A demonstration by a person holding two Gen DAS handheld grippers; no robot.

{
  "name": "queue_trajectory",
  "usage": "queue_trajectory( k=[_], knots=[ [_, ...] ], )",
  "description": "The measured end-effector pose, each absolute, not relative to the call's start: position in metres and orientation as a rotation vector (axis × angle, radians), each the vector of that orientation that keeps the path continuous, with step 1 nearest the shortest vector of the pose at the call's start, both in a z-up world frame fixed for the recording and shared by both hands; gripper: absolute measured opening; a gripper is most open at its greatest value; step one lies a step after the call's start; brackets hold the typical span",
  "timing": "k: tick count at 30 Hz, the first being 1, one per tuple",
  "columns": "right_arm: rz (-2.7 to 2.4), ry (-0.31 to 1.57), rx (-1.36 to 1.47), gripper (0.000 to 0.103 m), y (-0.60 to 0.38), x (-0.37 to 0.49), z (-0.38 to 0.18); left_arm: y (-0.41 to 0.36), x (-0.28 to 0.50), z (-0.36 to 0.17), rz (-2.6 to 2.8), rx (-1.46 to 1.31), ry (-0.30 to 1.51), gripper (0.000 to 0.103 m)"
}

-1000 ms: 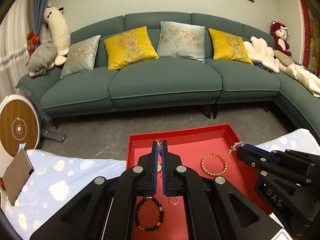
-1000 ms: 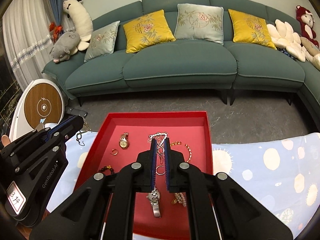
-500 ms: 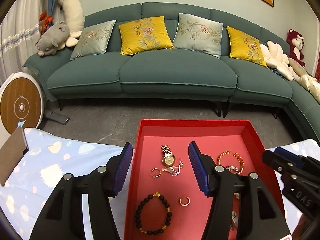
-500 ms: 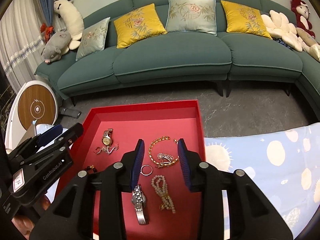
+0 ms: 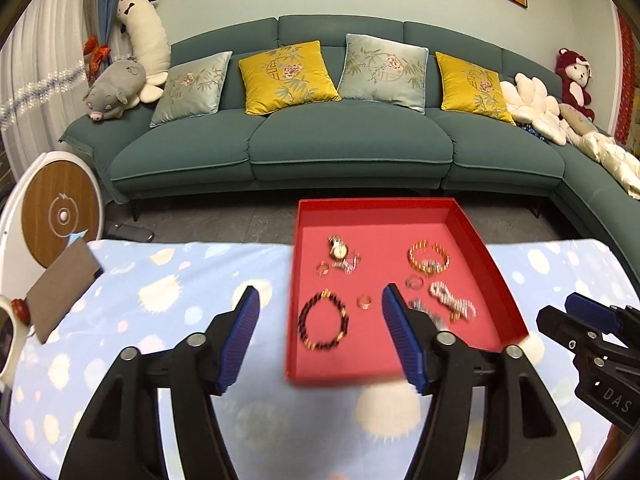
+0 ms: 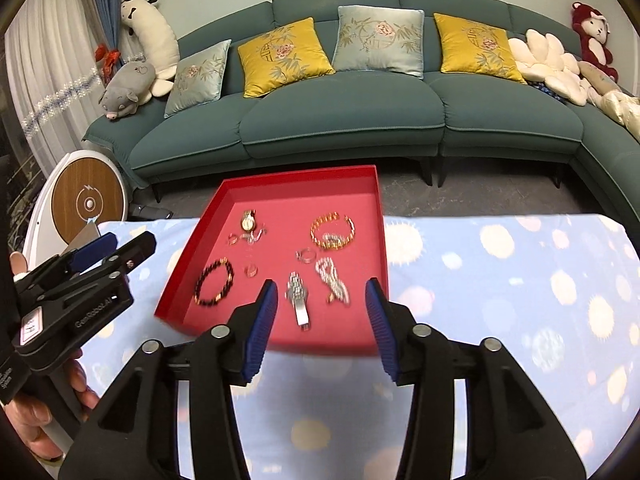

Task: Organize jewelry
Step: 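Withdraw both open tools from the tray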

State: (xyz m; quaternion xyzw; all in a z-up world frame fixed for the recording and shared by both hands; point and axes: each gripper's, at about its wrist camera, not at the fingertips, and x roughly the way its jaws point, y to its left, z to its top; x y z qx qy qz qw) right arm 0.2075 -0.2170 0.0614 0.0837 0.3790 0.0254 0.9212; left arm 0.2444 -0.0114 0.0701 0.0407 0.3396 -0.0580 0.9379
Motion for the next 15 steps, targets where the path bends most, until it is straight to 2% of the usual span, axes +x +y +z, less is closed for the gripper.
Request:
queue_trajectory(
  k=[4, 6, 9, 15],
  knots=[
    [0.036, 0.784, 0.176, 0.055, -0.209, 0.171, 0.063, -0.01, 0.204, 0.072, -0.12, 0.104, 0.689, 0.074],
    [0.016, 0.774, 0.18, 0.066, -0.205, 0.152, 0.062, -0.009, 0.188, 0.073, -0.123, 0.108, 0.691, 0.079],
    [-0.007, 0.771, 0.212, 0.069, -0.203, 0.131, 0.058, -0.009, 0.166, 0.069, -0.112, 0.123, 0.686, 0.084],
    [-0.027, 0.766, 0.189, 0.071, -0.199, 0.113, 0.052, -0.014, 0.144, 0.052, -0.114, 0.166, 0.716, 0.084]
  ],
)
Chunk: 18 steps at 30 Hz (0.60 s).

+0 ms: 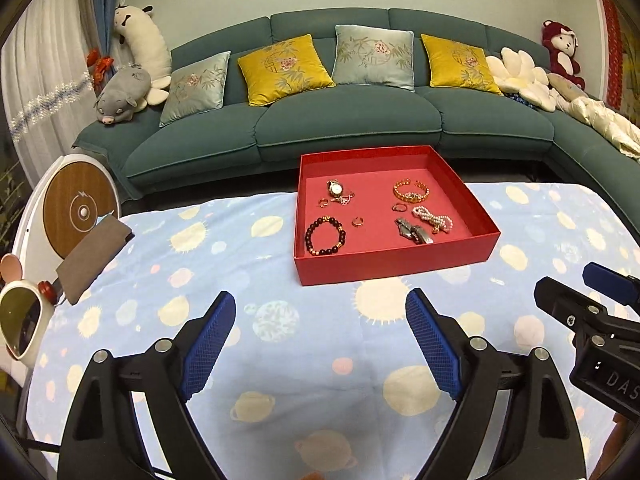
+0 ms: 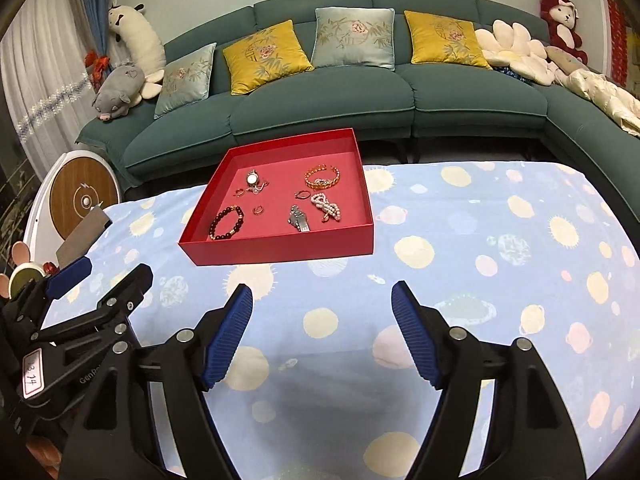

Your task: Organize jewelry

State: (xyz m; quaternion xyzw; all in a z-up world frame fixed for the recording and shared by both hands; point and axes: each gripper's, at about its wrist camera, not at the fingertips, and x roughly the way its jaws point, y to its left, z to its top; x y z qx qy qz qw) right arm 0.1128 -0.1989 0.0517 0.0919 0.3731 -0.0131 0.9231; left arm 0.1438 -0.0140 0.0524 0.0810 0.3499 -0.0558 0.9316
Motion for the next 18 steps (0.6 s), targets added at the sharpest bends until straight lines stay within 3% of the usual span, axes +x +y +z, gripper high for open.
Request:
queue_trajectory(
  k=[3, 18],
  knots=[
    [-0.033, 0.761, 0.174, 0.078, -0.198, 0.111, 0.049, -0.016, 0.14, 0.049, -0.12, 0.168, 0.718, 0.084],
    [-0.054, 0.754, 0.073, 0.078, -0.181, 0.12, 0.043, -0.012, 0.15, 0.039, -0.054, 0.133, 0.747, 0.084]
  ],
)
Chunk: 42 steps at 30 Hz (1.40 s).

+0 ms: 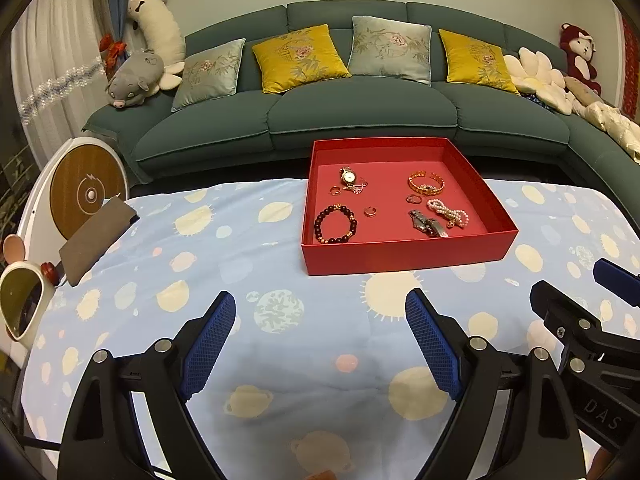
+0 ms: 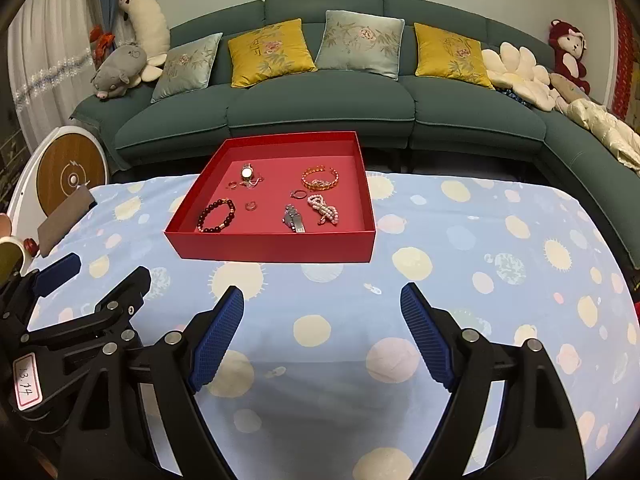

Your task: Organize jewelry

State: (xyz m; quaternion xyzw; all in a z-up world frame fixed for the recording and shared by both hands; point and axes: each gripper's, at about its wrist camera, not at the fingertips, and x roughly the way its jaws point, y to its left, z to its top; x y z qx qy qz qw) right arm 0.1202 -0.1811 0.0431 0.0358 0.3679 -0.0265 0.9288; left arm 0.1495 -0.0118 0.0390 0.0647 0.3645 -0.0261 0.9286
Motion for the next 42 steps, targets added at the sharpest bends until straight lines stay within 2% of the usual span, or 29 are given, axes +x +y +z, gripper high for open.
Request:
queue_trajectory(
  k=[42],
  knots=[
    [-0.063, 0.741, 0.067, 0.078, -0.174, 0.119, 0.047, 0.0, 0.149, 0.039, -0.032, 0.072, 0.772, 0.083]
  ],
)
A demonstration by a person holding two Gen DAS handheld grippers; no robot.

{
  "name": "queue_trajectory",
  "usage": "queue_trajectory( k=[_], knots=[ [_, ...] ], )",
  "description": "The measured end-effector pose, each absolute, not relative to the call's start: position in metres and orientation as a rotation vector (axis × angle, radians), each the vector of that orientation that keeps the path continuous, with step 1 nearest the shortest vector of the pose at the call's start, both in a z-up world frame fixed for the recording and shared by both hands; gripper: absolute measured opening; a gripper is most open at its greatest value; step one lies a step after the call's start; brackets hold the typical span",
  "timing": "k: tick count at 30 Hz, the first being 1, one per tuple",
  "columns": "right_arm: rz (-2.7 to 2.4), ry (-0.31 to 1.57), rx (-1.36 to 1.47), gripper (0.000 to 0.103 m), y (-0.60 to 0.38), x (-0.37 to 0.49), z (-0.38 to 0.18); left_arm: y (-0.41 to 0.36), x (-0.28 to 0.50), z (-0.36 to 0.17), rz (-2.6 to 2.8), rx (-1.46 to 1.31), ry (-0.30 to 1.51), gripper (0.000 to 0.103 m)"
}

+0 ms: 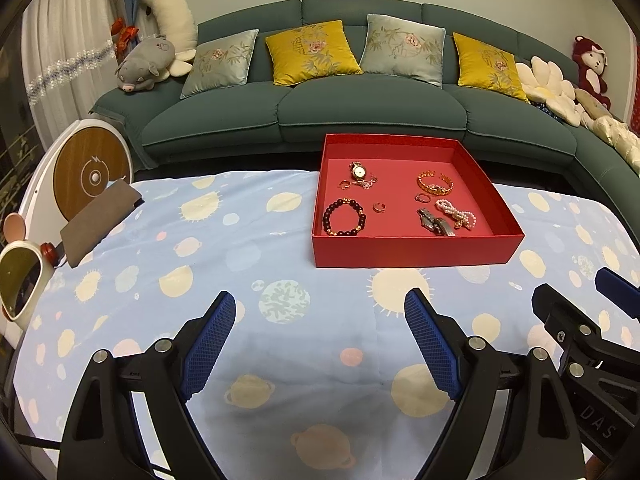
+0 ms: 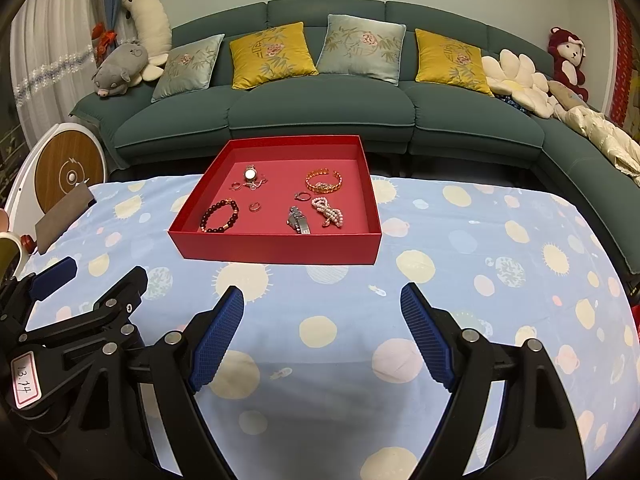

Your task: Organize jewelry

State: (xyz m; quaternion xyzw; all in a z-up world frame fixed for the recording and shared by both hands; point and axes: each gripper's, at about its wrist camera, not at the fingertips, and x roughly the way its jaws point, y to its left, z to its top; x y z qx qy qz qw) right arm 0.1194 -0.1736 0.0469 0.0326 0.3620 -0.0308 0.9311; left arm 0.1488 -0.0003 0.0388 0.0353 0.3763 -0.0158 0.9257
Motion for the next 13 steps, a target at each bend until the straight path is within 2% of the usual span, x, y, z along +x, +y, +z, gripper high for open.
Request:
queue_trajectory(
  k=[4, 9, 13],
  knots=[
    [-0.069, 0.738, 0.06, 0.079, -0.1735, 0.1192, 0.0468, 0.0003, 0.1505, 0.0367, -0.025, 0.068, 0.775, 0.083],
    [-0.092, 0.72, 0.055, 0.086, -0.1753, 0.1183, 0.0473, -0.0001, 0.1502, 0.0369, -0.014, 0.071, 0.761, 0.083],
    [-0.102, 0.705, 0.054, 0.088, -0.1745, 0.1167, 0.0481, -0.0006, 0.1494, 0.0374, -0.011, 0.075, 0.751, 0.083]
  ],
)
